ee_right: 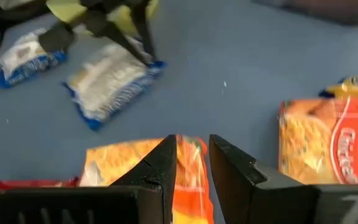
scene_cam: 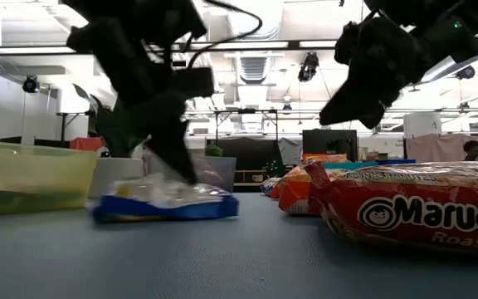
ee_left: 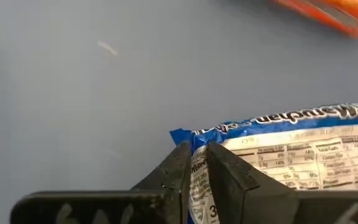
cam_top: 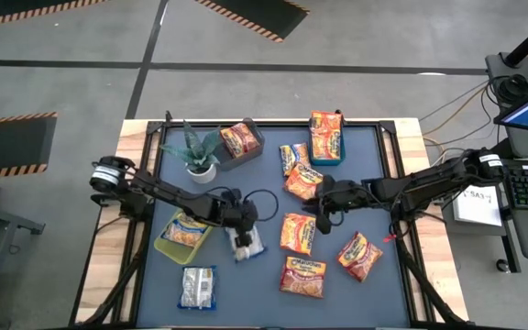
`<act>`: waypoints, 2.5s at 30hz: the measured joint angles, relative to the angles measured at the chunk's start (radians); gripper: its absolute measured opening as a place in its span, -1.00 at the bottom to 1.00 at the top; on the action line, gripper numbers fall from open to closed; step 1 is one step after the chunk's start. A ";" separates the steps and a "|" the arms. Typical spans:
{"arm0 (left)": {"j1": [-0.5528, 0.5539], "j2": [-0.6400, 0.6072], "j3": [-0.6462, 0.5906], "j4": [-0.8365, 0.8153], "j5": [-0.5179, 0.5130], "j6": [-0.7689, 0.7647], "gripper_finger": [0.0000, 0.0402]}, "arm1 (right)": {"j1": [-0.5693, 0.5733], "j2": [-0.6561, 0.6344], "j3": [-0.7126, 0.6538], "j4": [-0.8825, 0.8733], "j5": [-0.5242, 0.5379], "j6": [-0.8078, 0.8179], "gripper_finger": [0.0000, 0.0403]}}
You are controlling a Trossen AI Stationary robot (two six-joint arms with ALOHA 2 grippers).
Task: Sort Maruchan noodles
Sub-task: Put the blue noodle pack into the yellow bin
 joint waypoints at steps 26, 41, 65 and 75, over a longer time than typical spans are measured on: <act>-0.163 -0.129 0.050 -0.138 0.089 0.119 -0.83 | 0.000 0.037 0.026 0.237 0.010 0.081 -0.63; -0.182 -0.129 -0.010 -0.128 0.077 0.042 -0.83 | -0.007 0.428 0.263 0.270 -0.063 0.074 -0.63; -0.181 -0.103 -0.113 -0.005 0.014 -0.112 -0.83 | -0.071 0.701 0.628 -0.148 -0.123 0.140 0.19; -0.182 -0.092 -0.124 0.001 -0.002 -0.170 -0.83 | -0.085 0.715 0.623 -0.150 -0.150 0.139 0.54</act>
